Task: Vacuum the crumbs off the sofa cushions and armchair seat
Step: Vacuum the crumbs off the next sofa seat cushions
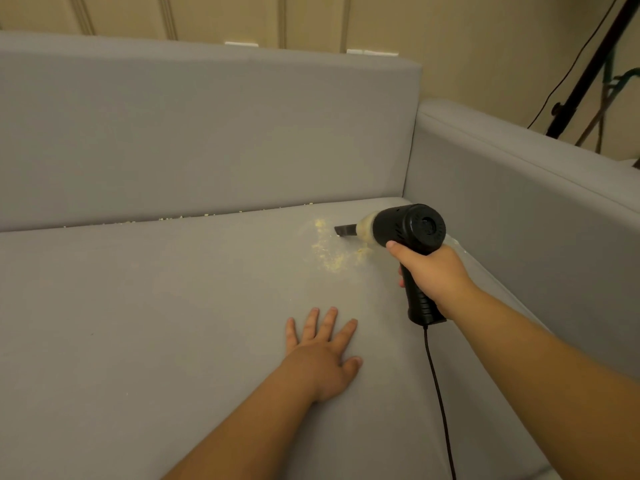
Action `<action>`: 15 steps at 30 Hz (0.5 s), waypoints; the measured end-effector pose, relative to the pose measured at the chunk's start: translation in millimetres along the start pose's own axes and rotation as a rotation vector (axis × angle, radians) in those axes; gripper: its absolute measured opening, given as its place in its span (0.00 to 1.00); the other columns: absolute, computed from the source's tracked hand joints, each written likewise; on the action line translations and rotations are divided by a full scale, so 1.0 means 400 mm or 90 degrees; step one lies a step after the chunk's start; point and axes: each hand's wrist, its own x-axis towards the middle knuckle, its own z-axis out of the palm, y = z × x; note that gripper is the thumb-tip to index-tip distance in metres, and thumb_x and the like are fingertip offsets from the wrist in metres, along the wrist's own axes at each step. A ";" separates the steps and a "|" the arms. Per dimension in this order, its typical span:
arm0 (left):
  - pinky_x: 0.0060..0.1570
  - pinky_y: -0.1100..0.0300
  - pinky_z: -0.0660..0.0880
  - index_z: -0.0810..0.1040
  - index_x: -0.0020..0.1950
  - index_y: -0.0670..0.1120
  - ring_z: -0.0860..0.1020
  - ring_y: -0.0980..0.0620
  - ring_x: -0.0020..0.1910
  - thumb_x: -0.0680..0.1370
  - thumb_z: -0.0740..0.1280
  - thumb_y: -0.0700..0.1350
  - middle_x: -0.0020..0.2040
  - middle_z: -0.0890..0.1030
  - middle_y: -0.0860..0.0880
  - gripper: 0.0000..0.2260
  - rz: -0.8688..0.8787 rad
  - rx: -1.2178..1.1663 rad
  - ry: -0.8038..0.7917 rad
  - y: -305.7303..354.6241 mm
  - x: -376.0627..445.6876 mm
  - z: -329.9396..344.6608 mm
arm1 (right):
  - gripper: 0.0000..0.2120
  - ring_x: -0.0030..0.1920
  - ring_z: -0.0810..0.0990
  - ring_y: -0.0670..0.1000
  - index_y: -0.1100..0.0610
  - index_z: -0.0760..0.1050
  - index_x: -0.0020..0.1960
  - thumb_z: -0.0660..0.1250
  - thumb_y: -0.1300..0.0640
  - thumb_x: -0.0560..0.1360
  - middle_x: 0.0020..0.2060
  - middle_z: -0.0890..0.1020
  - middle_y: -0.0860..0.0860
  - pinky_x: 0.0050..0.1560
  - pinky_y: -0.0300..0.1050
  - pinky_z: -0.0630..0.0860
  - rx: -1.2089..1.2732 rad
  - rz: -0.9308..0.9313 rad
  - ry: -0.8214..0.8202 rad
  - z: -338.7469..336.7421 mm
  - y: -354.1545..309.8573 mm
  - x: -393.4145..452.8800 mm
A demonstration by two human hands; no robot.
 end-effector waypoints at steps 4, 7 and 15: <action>0.74 0.34 0.29 0.38 0.82 0.66 0.30 0.46 0.81 0.83 0.48 0.68 0.83 0.33 0.54 0.31 -0.003 0.000 0.006 -0.001 -0.001 0.001 | 0.13 0.40 0.86 0.55 0.54 0.82 0.52 0.77 0.46 0.76 0.42 0.85 0.57 0.43 0.50 0.83 0.048 -0.002 0.064 -0.005 -0.019 -0.020; 0.74 0.34 0.29 0.38 0.82 0.66 0.31 0.46 0.81 0.83 0.48 0.68 0.84 0.34 0.54 0.31 -0.003 0.001 0.012 0.000 -0.002 0.000 | 0.11 0.41 0.85 0.55 0.53 0.81 0.50 0.77 0.47 0.76 0.42 0.85 0.56 0.45 0.52 0.83 0.086 0.033 0.101 -0.008 -0.011 -0.042; 0.74 0.34 0.28 0.38 0.83 0.65 0.30 0.46 0.81 0.83 0.47 0.68 0.84 0.33 0.54 0.31 -0.002 -0.005 0.011 -0.003 -0.005 0.001 | 0.12 0.43 0.85 0.57 0.53 0.80 0.51 0.77 0.47 0.76 0.43 0.84 0.57 0.48 0.54 0.83 0.140 0.069 0.084 0.024 0.017 -0.063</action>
